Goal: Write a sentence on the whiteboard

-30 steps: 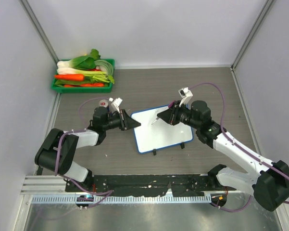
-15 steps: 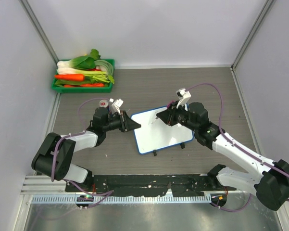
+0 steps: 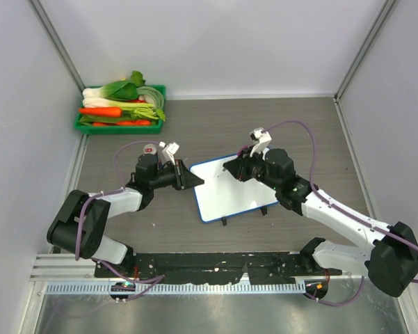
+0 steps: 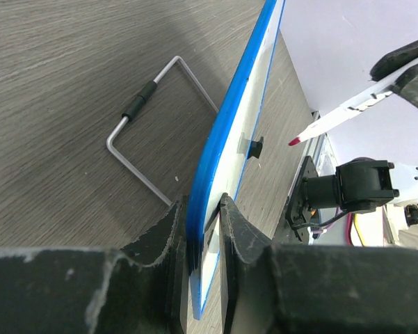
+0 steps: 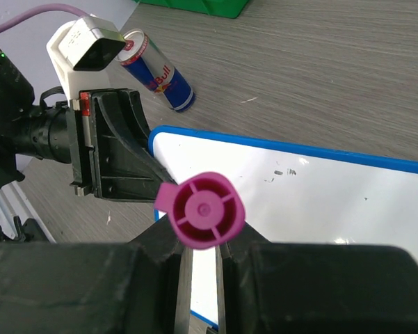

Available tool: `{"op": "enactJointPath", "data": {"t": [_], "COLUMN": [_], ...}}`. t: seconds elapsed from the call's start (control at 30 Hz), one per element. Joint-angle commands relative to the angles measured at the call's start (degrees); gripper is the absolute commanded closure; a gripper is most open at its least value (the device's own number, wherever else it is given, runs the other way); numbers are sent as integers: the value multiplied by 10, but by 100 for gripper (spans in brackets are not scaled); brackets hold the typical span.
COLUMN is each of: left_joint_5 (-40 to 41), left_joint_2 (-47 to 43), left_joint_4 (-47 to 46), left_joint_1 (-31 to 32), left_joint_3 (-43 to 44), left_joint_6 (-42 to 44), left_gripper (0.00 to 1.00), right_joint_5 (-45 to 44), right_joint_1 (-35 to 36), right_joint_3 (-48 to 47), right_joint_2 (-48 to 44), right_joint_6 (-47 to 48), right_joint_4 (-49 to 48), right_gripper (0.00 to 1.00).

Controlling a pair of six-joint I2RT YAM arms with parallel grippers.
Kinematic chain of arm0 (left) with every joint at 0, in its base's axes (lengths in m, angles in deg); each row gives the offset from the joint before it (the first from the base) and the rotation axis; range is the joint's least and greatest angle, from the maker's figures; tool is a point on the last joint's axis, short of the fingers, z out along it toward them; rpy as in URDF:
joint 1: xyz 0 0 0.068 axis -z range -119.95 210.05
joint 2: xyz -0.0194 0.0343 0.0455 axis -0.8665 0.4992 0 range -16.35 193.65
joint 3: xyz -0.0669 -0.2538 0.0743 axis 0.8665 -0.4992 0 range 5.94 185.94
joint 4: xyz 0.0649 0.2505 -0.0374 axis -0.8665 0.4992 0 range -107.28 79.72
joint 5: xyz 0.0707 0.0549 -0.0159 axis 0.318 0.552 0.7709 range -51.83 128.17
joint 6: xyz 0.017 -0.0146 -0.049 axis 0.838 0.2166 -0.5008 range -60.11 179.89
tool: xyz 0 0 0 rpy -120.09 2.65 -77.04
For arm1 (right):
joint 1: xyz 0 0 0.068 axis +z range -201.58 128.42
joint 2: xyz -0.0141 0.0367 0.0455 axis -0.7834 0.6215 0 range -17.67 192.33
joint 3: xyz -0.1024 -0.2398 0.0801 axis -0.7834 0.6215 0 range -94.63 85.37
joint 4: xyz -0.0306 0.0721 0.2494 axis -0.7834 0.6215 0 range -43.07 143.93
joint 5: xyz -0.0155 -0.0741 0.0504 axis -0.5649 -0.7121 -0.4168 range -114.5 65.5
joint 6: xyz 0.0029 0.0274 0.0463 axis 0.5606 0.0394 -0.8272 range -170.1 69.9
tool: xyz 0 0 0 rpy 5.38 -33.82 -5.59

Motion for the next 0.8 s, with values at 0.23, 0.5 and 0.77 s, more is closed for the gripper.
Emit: {"op": "enactJointPath", "data": {"t": [0.23, 0.5, 0.77], "left_joint_5": [22, 23, 20], "left_joint_2": [37, 39, 44], "left_joint_4": [36, 37, 41], "left_joint_1": [4, 4, 4], "left_joint_3": [9, 10, 14], "left_joint_6": [53, 53, 54], "left_gripper": [100, 100, 100], "right_joint_5": [-84, -110, -119], "right_joint_1": [34, 49, 57], "right_joint_3": [-52, -78, -97], "right_joint_2": [61, 89, 119], "right_joint_6": [6, 25, 26], "right_joint_4": [-100, -103, -105], "right_gripper": [99, 98, 98]}}
